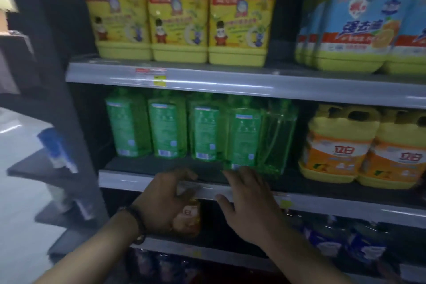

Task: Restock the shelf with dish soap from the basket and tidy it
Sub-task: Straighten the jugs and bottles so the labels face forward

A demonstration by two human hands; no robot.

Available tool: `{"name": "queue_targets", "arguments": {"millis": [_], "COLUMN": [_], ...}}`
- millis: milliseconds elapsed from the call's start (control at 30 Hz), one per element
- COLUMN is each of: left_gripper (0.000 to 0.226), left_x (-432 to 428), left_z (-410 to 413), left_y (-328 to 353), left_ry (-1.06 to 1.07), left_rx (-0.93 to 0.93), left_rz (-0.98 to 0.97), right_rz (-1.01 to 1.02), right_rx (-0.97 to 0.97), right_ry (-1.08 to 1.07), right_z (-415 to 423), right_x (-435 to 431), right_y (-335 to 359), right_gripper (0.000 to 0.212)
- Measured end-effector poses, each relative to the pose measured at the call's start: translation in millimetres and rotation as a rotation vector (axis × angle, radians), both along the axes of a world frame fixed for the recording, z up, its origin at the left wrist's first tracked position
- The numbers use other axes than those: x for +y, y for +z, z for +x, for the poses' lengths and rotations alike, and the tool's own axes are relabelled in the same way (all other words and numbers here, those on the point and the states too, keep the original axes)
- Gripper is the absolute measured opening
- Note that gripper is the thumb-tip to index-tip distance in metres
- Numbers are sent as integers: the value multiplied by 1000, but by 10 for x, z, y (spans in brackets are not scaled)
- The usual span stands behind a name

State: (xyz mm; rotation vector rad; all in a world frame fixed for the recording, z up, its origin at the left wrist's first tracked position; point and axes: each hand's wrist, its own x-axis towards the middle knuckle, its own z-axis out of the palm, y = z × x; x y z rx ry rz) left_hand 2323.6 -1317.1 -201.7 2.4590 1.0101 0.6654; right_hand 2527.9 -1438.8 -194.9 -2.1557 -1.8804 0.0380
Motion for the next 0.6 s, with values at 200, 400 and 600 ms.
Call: {"name": "queue_targets", "arguments": {"millis": [200, 400, 600], "left_gripper": [45, 102, 87], "left_x": [583, 1225, 1564], "left_z": [-812, -1055, -963], "left_y": [13, 81, 192], "left_ry": [271, 385, 326], "left_rx": [-139, -420, -685], "left_rz": [-25, -163, -324], "right_rz": [-72, -116, -85], "right_rx": [149, 192, 359], "right_ry": [178, 216, 190], "right_z": [-661, -1207, -1396], "right_x": [732, 1521, 2113], "right_y": [20, 132, 208], "right_gripper": [69, 71, 79]}}
